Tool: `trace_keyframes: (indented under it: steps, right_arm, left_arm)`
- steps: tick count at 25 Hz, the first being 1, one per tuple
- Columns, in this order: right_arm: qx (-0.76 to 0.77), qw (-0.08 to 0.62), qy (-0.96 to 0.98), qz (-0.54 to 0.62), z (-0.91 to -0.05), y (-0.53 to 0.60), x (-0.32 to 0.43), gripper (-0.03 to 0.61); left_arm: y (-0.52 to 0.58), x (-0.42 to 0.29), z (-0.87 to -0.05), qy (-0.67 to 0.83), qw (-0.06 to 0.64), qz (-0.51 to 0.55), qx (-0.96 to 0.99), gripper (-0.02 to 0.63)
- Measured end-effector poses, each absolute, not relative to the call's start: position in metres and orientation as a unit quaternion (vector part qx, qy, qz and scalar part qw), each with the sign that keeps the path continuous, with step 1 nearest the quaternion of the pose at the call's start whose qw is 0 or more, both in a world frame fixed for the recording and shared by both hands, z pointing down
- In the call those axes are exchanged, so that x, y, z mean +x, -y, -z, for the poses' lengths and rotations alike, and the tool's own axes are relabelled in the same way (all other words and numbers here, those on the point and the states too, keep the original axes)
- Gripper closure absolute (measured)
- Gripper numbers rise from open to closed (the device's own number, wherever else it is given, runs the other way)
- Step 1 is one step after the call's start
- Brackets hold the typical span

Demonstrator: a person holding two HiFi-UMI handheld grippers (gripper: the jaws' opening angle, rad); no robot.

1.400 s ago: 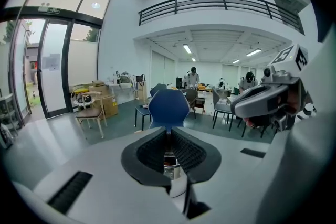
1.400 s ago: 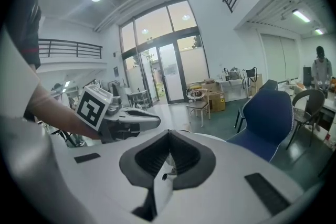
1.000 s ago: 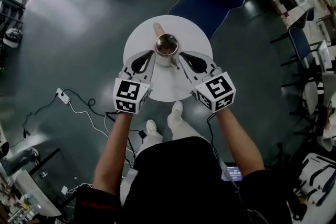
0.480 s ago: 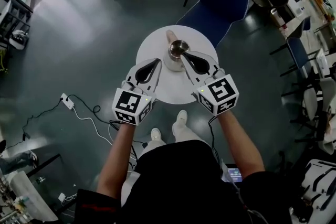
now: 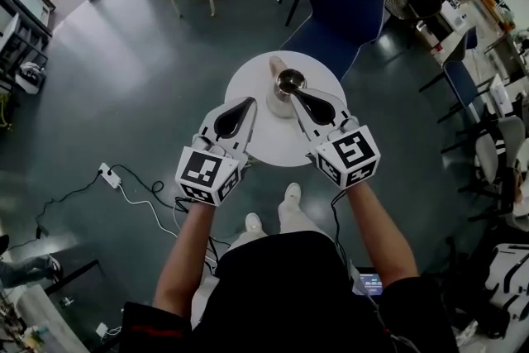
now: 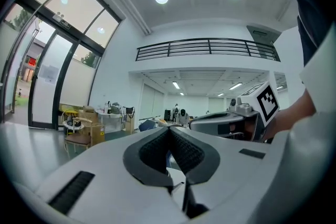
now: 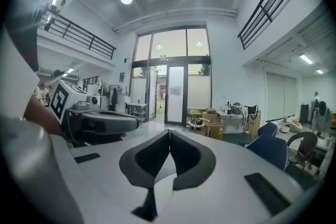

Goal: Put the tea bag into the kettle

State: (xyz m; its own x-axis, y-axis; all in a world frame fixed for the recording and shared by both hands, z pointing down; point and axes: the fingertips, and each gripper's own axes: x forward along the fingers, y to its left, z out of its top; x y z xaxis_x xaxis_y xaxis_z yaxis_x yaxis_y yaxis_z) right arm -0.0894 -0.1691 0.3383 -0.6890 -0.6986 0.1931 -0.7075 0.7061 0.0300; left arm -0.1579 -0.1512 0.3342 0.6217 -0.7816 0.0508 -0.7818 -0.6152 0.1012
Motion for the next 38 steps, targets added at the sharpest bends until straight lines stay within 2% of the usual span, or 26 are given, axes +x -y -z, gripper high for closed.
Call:
trace_keyframes:
  steps: [12,38]
  right_arm:
    - [0.411,0.078,0.908,-0.005,-0.312,0.125,-0.121,0.56]
    - [0.415,0.048,0.908,0.019,-0.273,0.039,-0.129,0.56]
  left_arm:
    - [0.107,-0.187,-0.306,0.404,0.049,0.015,0.913,0.598]
    - [0.021,-0.188,-0.263,0.396,0.006,0.026,0.918,0.598]
